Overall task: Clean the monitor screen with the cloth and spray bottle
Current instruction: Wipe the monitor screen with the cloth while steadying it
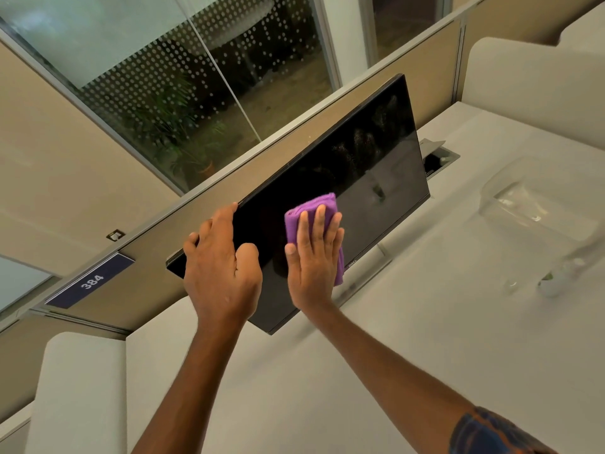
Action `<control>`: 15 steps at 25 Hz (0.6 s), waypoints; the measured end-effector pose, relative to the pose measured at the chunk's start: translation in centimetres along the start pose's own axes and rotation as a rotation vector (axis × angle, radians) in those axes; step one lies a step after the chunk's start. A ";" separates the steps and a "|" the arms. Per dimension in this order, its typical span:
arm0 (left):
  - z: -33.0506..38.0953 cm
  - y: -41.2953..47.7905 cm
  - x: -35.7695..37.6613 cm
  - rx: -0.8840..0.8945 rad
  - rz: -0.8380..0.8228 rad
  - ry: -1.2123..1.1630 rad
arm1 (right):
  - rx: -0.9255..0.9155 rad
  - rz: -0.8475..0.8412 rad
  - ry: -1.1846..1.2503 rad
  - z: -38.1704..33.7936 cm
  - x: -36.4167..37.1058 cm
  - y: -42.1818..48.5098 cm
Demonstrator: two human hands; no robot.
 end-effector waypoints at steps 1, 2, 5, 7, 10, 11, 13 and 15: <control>0.1 0.0 -0.1 -0.007 -0.001 -0.005 | -0.085 -0.059 -0.020 -0.1 0.2 -1.3; 0.1 0.0 -0.1 -0.017 -0.007 -0.005 | -0.194 -0.111 -0.044 -0.2 0.2 -2.1; 0.3 -0.2 0.1 -0.032 -0.007 0.007 | -0.449 -0.121 -0.076 -1.2 0.0 -0.3; 0.5 -0.4 0.5 -0.003 0.010 0.007 | -0.570 -0.101 -0.064 -2.3 -0.2 2.4; 0.3 -0.4 0.9 0.033 0.034 -0.020 | -0.694 -0.091 -0.072 -3.1 -0.7 6.9; 0.2 -0.3 1.0 0.039 0.034 -0.030 | -0.711 -0.092 -0.084 -3.0 -1.0 8.3; -0.1 -0.2 1.1 0.051 0.028 -0.051 | -0.679 -0.071 -0.116 -2.3 -1.6 10.8; -0.2 -0.3 1.2 0.058 0.024 -0.061 | -0.554 -0.022 -0.135 -0.9 -2.3 13.1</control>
Point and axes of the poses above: each hand's wrist, its own y-axis towards the middle knuckle, its own x-axis out of the palm, z = x × y, the point moved 2 cm from there along y, towards the middle knuckle, and after that the axes turned 10 degrees about x, right-handed, at the moved point
